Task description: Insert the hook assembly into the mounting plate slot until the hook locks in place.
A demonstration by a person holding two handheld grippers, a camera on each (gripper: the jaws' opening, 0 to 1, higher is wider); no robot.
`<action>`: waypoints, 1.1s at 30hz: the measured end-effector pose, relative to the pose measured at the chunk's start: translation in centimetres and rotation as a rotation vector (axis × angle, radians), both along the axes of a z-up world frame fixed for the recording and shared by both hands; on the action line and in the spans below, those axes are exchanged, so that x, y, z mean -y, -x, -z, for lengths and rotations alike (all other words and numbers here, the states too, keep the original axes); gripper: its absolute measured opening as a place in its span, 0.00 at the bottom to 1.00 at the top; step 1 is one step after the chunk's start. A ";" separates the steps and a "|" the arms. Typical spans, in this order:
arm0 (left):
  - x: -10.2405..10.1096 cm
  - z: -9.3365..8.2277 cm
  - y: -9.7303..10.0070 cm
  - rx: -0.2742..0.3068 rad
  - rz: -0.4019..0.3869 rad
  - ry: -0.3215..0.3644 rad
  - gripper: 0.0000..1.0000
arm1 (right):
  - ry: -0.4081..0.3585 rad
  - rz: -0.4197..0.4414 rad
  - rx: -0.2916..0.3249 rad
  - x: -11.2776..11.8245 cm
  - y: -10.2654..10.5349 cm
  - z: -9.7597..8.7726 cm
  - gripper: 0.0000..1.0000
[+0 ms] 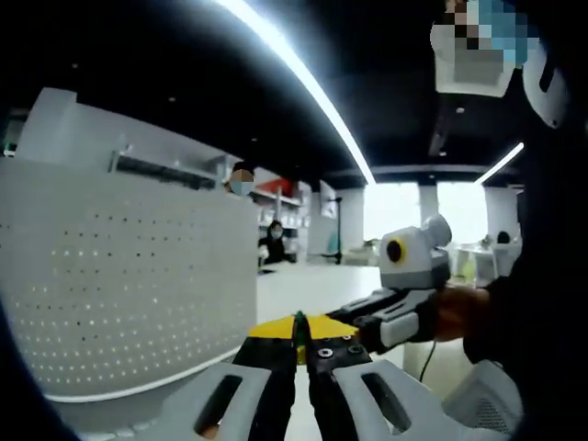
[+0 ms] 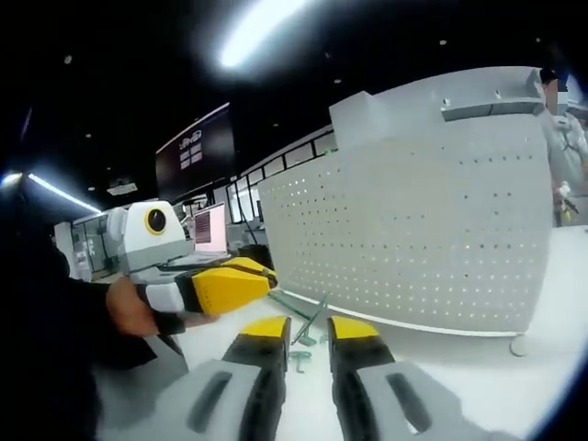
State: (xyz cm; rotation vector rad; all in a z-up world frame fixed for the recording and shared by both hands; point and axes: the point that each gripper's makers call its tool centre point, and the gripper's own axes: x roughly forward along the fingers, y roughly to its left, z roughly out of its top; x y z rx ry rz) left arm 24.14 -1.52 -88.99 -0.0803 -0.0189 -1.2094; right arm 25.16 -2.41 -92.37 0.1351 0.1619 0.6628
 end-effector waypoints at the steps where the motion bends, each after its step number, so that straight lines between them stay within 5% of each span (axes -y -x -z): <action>1: 0.0 0.0 0.0 0.002 0.000 -0.003 0.02 | -0.001 0.001 0.003 0.0 0.0 -0.1 0.11; 12: -0.3 0.6 -0.1 0.029 -0.016 -0.047 0.02 | 0.050 0.020 0.056 0.1 -0.1 -0.6 0.02; 33: 0.2 1.2 -0.4 0.050 -0.072 -0.111 0.05 | 0.037 0.059 0.046 0.8 -0.5 -0.7 0.00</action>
